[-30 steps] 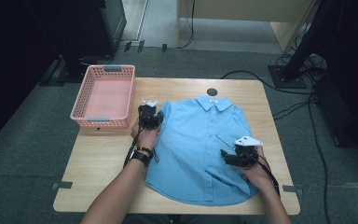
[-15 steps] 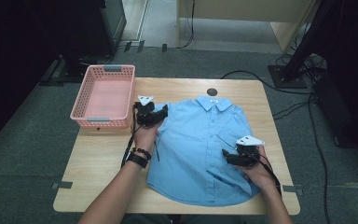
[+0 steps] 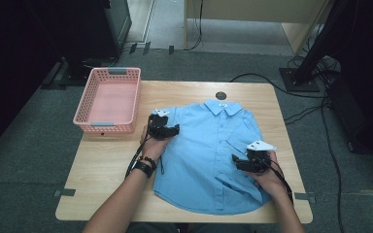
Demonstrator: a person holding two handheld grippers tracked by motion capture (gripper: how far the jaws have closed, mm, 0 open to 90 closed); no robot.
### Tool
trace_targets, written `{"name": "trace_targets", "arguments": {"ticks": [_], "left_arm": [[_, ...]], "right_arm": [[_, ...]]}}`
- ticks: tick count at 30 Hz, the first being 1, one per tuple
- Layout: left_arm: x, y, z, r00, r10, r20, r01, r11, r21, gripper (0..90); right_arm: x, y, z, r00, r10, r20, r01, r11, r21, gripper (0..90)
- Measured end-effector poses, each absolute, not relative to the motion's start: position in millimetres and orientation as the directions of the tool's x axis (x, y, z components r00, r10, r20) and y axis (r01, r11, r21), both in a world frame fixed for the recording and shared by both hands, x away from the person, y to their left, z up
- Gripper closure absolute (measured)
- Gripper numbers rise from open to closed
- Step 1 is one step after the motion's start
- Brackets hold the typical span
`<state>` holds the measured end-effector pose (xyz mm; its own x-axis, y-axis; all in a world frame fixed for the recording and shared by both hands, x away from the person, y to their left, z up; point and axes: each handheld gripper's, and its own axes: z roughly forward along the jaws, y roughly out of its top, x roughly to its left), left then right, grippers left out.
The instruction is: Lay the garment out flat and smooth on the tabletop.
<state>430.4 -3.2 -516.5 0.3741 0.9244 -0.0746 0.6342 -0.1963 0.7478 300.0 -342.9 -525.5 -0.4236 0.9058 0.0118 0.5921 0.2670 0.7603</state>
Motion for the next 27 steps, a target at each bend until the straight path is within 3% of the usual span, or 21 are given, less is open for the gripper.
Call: {"name": "trace_targets", "arguments": {"ticks": [4, 7, 21, 27], "left_arm": [[428.0, 1.7, -518.4, 0.342, 0.937, -0.073, 0.626, -0.169, 0.761, 37.4], [424.5, -7.0, -519.9, 0.349, 0.937, 0.012, 0.609, -0.237, 0.757, 32.9], [427.1, 5.7, -520.0, 0.310, 0.951, 0.012, 0.618, -0.211, 0.757, 30.0], [426.4, 8.1, -519.8, 0.277, 0.961, 0.013, 0.627, -0.191, 0.755, 29.9]], "right_arm": [[302.7, -344.7, -525.5, -0.397, 0.918, 0.018, 0.603, 0.245, 0.759, 28.0], [304.6, -345.6, -525.6, -0.390, 0.921, 0.017, 0.603, 0.242, 0.760, 28.0], [326.1, -354.8, -525.3, -0.317, 0.948, 0.015, 0.621, 0.196, 0.759, 28.1], [323.5, -354.5, -520.6, -0.313, 0.947, -0.072, 0.610, 0.258, 0.749, 33.1]]}}
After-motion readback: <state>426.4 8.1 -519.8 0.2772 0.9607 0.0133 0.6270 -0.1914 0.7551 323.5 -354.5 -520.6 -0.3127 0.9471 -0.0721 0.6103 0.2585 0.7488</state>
